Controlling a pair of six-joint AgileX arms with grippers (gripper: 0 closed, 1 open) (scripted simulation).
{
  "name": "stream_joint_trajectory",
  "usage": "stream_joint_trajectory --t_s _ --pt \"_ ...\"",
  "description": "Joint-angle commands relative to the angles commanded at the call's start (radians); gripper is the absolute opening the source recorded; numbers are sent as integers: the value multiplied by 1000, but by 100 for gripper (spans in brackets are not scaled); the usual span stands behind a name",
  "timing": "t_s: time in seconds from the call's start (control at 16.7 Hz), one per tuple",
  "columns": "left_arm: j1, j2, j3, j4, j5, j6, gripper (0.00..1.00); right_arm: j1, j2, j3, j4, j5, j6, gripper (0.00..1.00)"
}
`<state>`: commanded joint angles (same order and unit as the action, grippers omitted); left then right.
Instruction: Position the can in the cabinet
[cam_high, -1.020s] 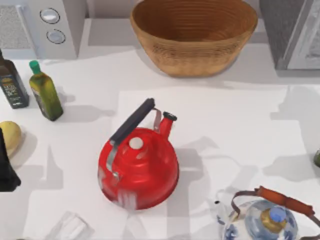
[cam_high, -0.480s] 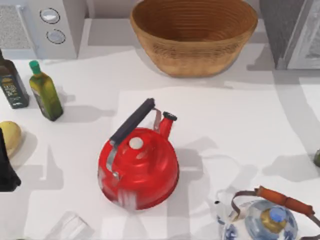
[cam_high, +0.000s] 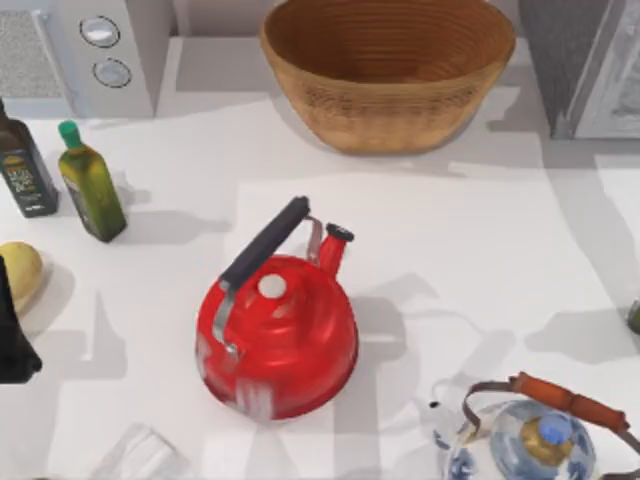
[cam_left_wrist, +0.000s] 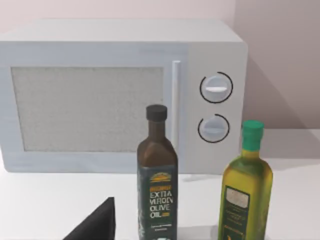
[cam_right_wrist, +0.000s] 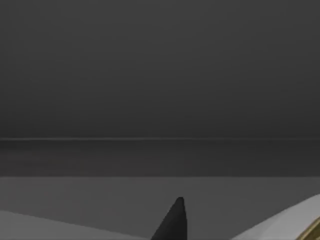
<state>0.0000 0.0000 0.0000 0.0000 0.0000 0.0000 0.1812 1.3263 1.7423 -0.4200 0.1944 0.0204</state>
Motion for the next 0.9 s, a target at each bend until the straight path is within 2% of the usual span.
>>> stream_joint_trajectory --t_s 0.18,0.36,0.9 --pt "0 0 0 0 0 0 100 -3 36 36 -12 -3 0 0" --pt "0 0 0 0 0 0 100 -14 150 168 -51 -12 0 0" --pt "0 0 0 0 0 0 100 -67 631 868 -216 -57 -1 0"
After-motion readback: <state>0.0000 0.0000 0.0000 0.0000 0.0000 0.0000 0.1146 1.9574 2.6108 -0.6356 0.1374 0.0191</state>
